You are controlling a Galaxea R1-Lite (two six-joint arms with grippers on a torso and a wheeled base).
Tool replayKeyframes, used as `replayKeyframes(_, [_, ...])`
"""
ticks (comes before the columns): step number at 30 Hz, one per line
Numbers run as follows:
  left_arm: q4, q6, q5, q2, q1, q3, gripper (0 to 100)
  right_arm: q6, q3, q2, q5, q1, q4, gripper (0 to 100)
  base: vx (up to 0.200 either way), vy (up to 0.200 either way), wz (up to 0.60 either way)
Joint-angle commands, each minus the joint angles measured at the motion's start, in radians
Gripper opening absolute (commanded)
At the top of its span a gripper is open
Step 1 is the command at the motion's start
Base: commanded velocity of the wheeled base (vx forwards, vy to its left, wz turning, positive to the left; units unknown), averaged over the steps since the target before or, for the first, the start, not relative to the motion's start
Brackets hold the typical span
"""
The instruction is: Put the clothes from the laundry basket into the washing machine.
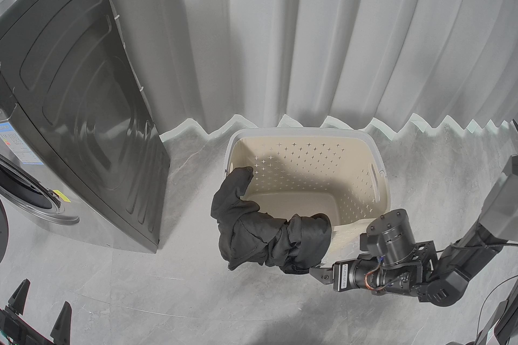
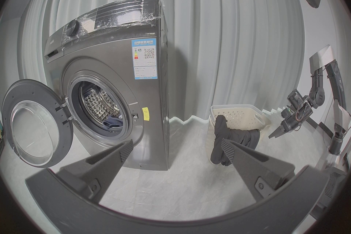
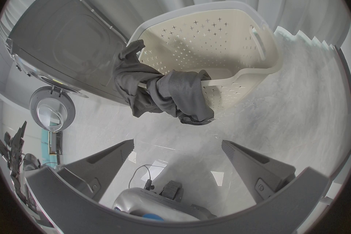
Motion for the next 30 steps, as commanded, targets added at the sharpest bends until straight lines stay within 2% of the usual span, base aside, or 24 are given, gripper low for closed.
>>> replayKeyframes(1, [0.0,-0.001,0.0,-0.016,0.0,0.015,100,0.038,-0.094,0.128,-0.006,0.007,-0.002,100,0.0,0.0,0.0])
replayKeyframes(21, [0.0,-0.001,0.0,-0.016,0.0,0.015,100,0.066,-0.34,0.337,-0.008,0.003,-0.033,100,0.0,0.0,0.0])
replayKeyframes(30, [0.0,-0.002,0.0,-0.016,0.0,0.015,100,0.066,-0.413,0.395,-0.032,-0.017,-0.033,100,0.0,0.0,0.0])
